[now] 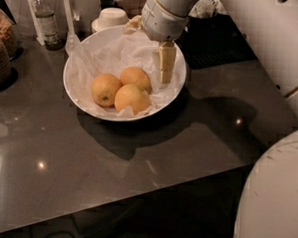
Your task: Pick orange from white bowl
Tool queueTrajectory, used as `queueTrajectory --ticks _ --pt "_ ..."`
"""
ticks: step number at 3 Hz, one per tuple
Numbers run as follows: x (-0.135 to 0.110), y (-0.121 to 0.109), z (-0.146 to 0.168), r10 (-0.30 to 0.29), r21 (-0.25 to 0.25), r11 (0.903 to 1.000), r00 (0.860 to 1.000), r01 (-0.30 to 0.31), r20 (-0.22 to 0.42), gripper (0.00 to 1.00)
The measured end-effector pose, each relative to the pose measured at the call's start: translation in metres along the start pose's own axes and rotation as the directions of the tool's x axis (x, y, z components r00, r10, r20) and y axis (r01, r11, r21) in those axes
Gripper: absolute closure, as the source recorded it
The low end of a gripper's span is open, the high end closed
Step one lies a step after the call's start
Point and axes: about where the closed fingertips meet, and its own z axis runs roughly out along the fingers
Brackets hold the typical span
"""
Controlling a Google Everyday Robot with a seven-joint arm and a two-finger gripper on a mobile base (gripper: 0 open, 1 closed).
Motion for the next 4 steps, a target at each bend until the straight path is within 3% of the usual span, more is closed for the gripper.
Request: queueTrajectory --ticks 1,2,3,4 --pt "0.000 0.000 0.000 0.000 0.000 1.0000 1.000 0.000 0.000 0.19" --pt "0.000 0.000 0.000 0.000 0.000 1.0000 1.000 0.000 0.000 0.25" --pt "0.001 -0.004 0.011 0.003 -0.003 1.0000 1.000 -0.003 0.026 0.15" --pt "0.004 -0.010 0.027 0.009 -0.018 0.9998 0.998 -0.008 0.059 0.14"
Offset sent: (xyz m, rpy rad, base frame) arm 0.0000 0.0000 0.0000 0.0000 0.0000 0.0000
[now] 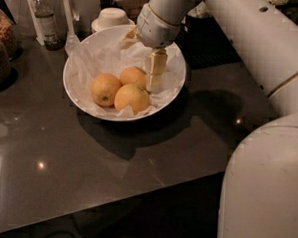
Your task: Pick orange from white bowl
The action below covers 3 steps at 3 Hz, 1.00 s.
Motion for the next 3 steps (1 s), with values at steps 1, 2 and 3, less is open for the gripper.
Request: queueTrajectory --ticks 1,2,3 --pt "0.006 -0.006 0.012 0.003 -0.011 0.9999 1.000 -0.003 0.017 0.21" --pt "0.010 -0.009 0.022 0.008 -0.021 0.9998 0.999 -0.007 0.031 0.24" --pt "0.012 -0.008 0.032 0.016 -0.034 0.9993 0.999 -0.014 0.048 0.24"
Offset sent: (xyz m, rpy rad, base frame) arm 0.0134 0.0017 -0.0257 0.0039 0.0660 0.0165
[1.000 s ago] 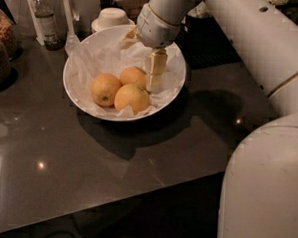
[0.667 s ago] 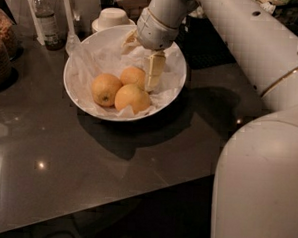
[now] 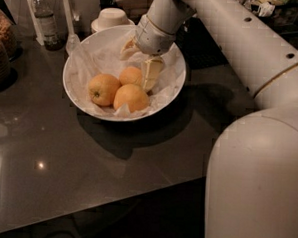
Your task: Pick orange from white bowl
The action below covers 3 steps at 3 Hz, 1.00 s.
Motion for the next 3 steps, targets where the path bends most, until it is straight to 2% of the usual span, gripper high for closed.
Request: queueTrajectory --ticks 2,3 --pt "-0.0031 -0.0050 0.0127 -0.003 -0.012 0.9999 1.000 0.003 -0.012 0.24" --pt "-0.0098 -0.0091 0.0083 0.023 -0.011 0.9997 0.997 -0.024 -0.071 0.24"
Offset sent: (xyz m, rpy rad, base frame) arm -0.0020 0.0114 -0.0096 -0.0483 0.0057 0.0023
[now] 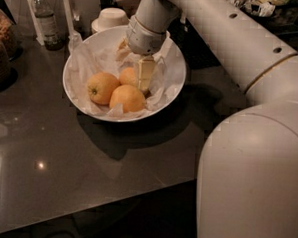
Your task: Pick orange from white bowl
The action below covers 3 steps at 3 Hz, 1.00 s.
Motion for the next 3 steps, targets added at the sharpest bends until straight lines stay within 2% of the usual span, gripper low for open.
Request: queueTrajectory --ticks 2,3 --pt "0.0017 0.0051 0.0078 0.111 -0.026 0.9935 0.994 -0.111 -0.009 0.26" --pt "0.0028 0.0079 0.0101 0.128 -0.035 0.9912 0.992 -0.128 -0.003 0.30"
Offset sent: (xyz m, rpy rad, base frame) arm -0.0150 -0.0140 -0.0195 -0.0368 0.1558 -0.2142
